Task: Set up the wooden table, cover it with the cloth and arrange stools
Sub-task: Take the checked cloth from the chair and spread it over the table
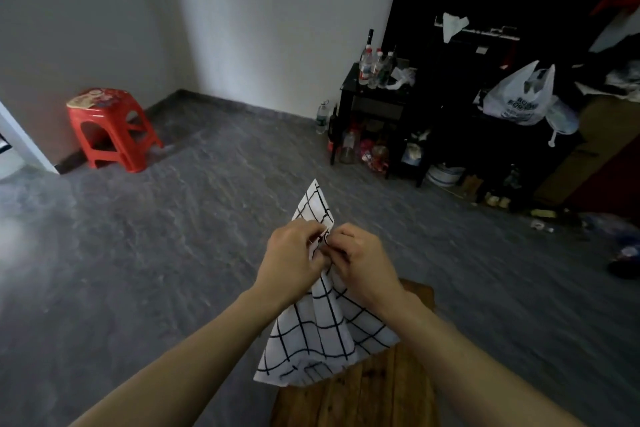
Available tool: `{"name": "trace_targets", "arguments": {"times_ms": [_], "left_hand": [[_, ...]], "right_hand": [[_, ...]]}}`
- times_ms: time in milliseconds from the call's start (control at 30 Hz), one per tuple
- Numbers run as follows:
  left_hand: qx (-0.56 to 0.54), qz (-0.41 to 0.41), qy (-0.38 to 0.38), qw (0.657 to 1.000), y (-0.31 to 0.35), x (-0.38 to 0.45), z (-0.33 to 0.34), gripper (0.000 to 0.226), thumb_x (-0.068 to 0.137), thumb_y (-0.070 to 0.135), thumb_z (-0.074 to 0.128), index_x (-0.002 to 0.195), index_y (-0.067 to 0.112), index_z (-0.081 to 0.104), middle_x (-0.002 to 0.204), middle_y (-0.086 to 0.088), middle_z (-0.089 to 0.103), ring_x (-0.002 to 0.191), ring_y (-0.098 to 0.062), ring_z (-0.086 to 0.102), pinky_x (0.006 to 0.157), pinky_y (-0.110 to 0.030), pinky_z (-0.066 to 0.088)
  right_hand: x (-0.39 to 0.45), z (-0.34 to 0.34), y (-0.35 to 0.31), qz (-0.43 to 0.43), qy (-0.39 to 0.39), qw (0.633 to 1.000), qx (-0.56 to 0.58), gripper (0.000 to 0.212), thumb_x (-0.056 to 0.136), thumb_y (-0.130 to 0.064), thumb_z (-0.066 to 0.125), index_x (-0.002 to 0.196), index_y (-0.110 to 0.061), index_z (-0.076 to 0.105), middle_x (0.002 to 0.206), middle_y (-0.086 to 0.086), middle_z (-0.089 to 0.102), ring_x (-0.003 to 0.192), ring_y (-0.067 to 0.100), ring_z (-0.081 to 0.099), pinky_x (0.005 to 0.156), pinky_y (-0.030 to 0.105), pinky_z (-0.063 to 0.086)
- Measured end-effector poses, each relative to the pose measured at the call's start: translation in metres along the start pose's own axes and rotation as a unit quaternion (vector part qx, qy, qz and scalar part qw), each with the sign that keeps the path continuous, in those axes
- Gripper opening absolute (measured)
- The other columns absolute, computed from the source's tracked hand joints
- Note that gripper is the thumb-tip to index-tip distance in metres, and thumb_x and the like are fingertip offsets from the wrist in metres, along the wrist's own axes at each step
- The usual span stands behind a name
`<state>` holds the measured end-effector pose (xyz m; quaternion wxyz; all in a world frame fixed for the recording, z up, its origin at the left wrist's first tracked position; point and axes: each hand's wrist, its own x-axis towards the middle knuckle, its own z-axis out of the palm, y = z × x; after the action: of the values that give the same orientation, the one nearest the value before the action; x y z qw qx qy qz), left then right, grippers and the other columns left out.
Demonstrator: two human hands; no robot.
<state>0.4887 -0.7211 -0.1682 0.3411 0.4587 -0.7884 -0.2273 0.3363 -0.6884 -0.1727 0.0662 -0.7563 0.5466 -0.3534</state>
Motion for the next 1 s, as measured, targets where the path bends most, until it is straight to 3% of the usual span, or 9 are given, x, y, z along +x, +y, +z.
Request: {"name": "trace_targets", "arguments": {"times_ms": [100, 200, 333, 533, 633, 833, 1000], "left_hand": [[0.014, 0.013, 0.028, 0.999, -0.006, -0.002, 0.004, 0.018, 0.077, 0.014, 0.064, 0.094, 0.016, 0.069, 0.085, 0.002, 0.064, 0.076, -0.014, 0.058, 0.071, -0.032, 0.049], [0.038, 0.012, 0.045, 0.998, -0.006, 0.001, 0.005, 0.004, 0.079, 0.015, 0.063, 0.078, 0.017, 0.06, 0.072, 0.004, 0.051, 0.064, -0.011, 0.046, 0.061, -0.026, 0.037], [0.062, 0.023, 0.047, 0.997, -0.005, 0.009, 0.006, 0.02, 0.082, 0.012, 0.064, 0.075, 0.023, 0.049, 0.067, 0.011, 0.04, 0.06, -0.007, 0.041, 0.057, -0.019, 0.031], [0.163, 0.092, -0.053, 0.981, -0.002, 0.025, -0.005, 0.007, 0.085, 0.009, 0.061, 0.087, 0.015, 0.058, 0.081, 0.007, 0.047, 0.066, -0.013, 0.046, 0.059, -0.032, 0.045], [0.24, 0.101, -0.083, 0.962, 0.001, 0.035, -0.019, 0.015, 0.082, 0.005, 0.063, 0.094, 0.012, 0.06, 0.088, 0.0, 0.056, 0.07, -0.02, 0.054, 0.061, -0.032, 0.047], [0.324, -0.039, 0.065, 0.943, -0.014, 0.061, -0.057, 0.007, 0.079, 0.012, 0.055, 0.081, 0.007, 0.058, 0.074, -0.007, 0.051, 0.065, -0.03, 0.051, 0.058, -0.039, 0.044], [0.354, -0.104, 0.101, 0.924, -0.027, 0.076, -0.067, 0.004, 0.082, 0.003, 0.061, 0.084, 0.006, 0.062, 0.079, -0.012, 0.053, 0.071, -0.034, 0.054, 0.064, -0.043, 0.045]], "right_hand": [[-0.006, -0.001, 0.001, 0.008, 0.006, 1.0, -0.004, 0.003, 0.091, -0.011, 0.067, 0.091, -0.01, 0.071, 0.087, -0.004, 0.06, 0.076, 0.007, 0.056, 0.067, 0.021, 0.048], [-0.011, -0.006, 0.007, 0.021, 0.026, 0.999, -0.013, 0.006, 0.092, -0.012, 0.066, 0.086, -0.012, 0.067, 0.084, -0.008, 0.054, 0.072, 0.005, 0.05, 0.065, 0.017, 0.042], [-0.009, -0.013, 0.029, 0.05, 0.046, 0.998, -0.012, 0.006, 0.094, -0.013, 0.065, 0.088, -0.013, 0.067, 0.086, -0.007, 0.054, 0.073, 0.006, 0.051, 0.066, 0.022, 0.046], [-0.004, -0.029, 0.084, 0.081, 0.055, 0.995, -0.012, 0.012, 0.095, -0.018, 0.064, 0.086, -0.011, 0.066, 0.083, -0.003, 0.053, 0.067, 0.011, 0.051, 0.06, 0.027, 0.044], [0.001, -0.04, 0.119, 0.093, 0.051, 0.994, -0.011, 0.018, 0.096, -0.017, 0.063, 0.079, -0.01, 0.061, 0.075, -0.004, 0.047, 0.062, 0.012, 0.045, 0.056, 0.026, 0.038], [0.029, -0.057, 0.161, 0.059, 0.026, 0.998, 0.013, 0.019, 0.098, -0.017, 0.06, 0.083, -0.006, 0.06, 0.077, 0.002, 0.054, 0.066, 0.018, 0.049, 0.06, 0.033, 0.043], [0.053, -0.058, 0.175, -0.005, -0.024, 1.0, 0.002, 0.017, 0.092, -0.025, 0.068, 0.084, -0.012, 0.06, 0.079, -0.004, 0.052, 0.066, 0.018, 0.052, 0.058, 0.034, 0.046]]}}
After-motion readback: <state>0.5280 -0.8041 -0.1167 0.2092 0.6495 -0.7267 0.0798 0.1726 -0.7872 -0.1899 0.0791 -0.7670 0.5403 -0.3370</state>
